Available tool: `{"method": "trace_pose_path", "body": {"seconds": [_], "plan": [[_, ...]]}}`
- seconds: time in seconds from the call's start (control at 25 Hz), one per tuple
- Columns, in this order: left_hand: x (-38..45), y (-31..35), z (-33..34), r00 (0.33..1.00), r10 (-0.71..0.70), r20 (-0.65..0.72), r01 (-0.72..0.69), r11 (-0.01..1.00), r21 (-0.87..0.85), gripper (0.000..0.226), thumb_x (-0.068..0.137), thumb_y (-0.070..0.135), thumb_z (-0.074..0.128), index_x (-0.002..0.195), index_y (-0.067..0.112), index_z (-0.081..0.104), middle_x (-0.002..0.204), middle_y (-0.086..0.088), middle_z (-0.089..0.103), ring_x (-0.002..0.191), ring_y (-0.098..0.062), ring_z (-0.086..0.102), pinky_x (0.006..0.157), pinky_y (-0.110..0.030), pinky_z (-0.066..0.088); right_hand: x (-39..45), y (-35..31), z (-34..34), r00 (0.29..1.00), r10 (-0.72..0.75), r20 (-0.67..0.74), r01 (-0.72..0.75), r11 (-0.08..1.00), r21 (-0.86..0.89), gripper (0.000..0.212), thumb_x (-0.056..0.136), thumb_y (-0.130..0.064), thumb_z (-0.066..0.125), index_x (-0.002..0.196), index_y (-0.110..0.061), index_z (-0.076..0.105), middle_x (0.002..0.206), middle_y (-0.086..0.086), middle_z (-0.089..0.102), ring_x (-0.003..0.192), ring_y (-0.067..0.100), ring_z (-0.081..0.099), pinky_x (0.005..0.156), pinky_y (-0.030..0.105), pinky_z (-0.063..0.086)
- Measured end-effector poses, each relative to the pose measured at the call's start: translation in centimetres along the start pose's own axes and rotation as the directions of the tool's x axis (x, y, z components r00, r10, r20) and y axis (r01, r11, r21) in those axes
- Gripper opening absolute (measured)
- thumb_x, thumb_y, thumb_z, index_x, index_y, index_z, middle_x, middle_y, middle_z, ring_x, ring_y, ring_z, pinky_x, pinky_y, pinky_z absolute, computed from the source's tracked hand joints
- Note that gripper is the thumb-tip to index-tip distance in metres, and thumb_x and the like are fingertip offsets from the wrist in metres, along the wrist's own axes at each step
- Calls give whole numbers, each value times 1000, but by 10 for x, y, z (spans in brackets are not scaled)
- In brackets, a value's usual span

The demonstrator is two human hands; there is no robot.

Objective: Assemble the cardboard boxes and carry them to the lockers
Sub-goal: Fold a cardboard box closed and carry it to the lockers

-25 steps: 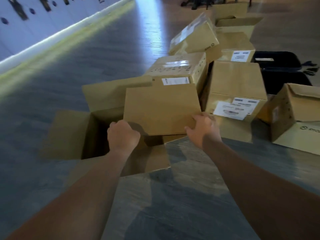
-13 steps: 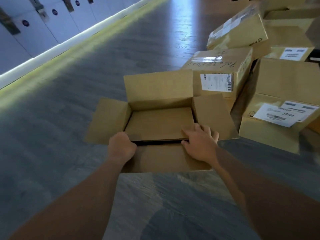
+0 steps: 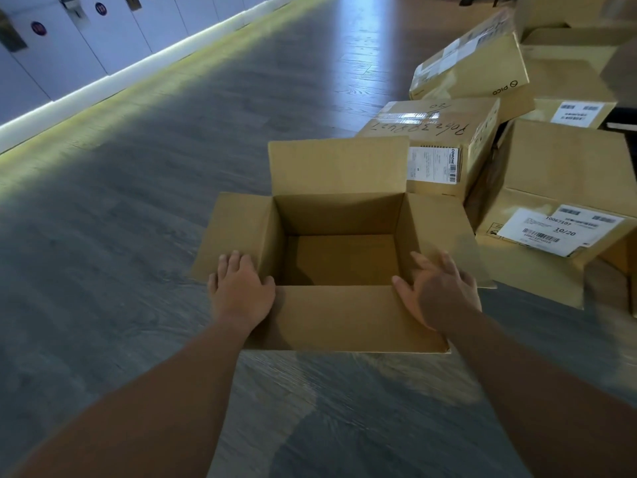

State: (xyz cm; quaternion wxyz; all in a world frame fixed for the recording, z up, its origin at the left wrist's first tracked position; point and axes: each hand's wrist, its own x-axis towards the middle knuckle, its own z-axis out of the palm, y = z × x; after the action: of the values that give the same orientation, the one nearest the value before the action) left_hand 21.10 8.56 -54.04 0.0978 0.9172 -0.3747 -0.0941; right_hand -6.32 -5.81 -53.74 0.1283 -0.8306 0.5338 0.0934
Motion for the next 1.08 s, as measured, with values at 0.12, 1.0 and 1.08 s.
{"method": "trace_pose_path", "body": {"seconds": [0.12, 1.0, 1.08], "plan": [[4, 5, 0, 993, -91, -82, 93, 995, 25, 66, 96, 37, 50, 151, 5, 32, 164, -13, 19, 153, -30, 6, 123, -52, 9, 0, 29, -11, 993, 29, -114, -16, 993, 117, 38, 100, -53, 42, 132, -39, 58, 158, -10, 34, 147, 21, 28, 115, 57, 29], [3, 31, -12, 860, 446, -248, -499, 837, -224, 38, 105, 19, 42, 142, 15, 44, 123, -9, 62, 107, -25, 62, 84, -40, 54, 9, 7, -25, 958, -263, -115, 288, 878, 384, 48, 108, -39, 40, 155, -28, 36, 139, 11, 60, 120, 26, 59, 104, 41, 47], [17, 12, -10, 932, 360, -24, -353, 897, -266, 41, 100, 2, 41, 135, 17, 56, 128, -6, 63, 120, -27, 58, 98, -39, 48, 16, 22, -12, 960, -273, -61, 279, 917, 284, 47, 107, -15, 39, 153, -23, 43, 158, 2, 43, 142, 22, 41, 120, 41, 31]]}}
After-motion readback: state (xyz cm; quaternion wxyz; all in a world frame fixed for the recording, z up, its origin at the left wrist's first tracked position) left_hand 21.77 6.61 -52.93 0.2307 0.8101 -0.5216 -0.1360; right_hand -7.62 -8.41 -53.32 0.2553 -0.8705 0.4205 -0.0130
